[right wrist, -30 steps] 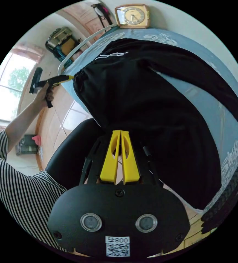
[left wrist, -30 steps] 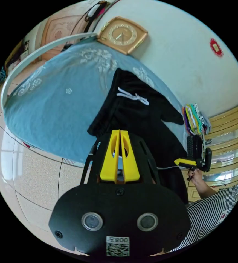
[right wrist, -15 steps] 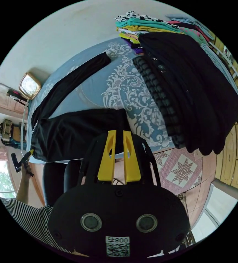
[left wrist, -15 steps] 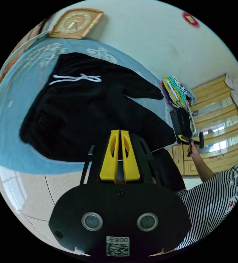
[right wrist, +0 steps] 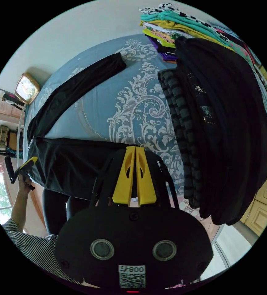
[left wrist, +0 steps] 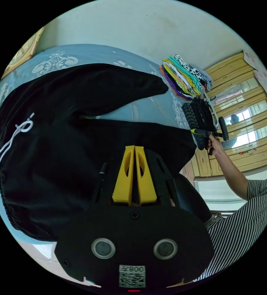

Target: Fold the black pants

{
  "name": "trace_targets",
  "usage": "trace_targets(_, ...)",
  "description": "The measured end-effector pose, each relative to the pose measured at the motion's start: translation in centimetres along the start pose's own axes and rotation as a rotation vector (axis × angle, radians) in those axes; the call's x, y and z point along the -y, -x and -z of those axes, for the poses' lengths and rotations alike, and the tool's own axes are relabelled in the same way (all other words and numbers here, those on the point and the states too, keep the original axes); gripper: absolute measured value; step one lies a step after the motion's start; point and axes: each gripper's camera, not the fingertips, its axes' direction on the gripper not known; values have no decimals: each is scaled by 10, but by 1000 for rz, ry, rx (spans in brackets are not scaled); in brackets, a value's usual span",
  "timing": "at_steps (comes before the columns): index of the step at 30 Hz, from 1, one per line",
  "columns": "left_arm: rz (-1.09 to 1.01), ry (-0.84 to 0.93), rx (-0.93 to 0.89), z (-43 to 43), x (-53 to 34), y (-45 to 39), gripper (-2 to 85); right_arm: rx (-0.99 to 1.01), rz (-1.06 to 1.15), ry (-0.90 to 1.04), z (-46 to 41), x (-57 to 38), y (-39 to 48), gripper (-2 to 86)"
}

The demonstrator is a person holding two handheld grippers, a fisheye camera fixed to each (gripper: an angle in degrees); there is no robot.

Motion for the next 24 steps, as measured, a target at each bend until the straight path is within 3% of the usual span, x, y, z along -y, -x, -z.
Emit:
trace_targets(4, 28, -9, 33, -14, 25, 12, 2, 92, -2, -49, 14, 14, -18, 3)
trace_targets(8, 70, 39, 93, -41, 51, 26, 2, 3, -22, -22, 1, 15, -24, 1)
trace_targets(13, 88, 76, 136, -63, 75, 34, 1, 124, 47, -82, 9, -12, -15, 1)
trace_targets(18, 103, 82, 119, -74, 97, 39, 1, -65, 131, 71, -33, -28, 3, 1)
trace_targets(19, 101, 87, 119, -75, 102, 39, 1, -68, 168, -4, -30, -32, 5, 1)
trace_targets(24, 42, 95, 166, -80, 119, 32, 1, -161, 209, 19, -32, -22, 19, 1)
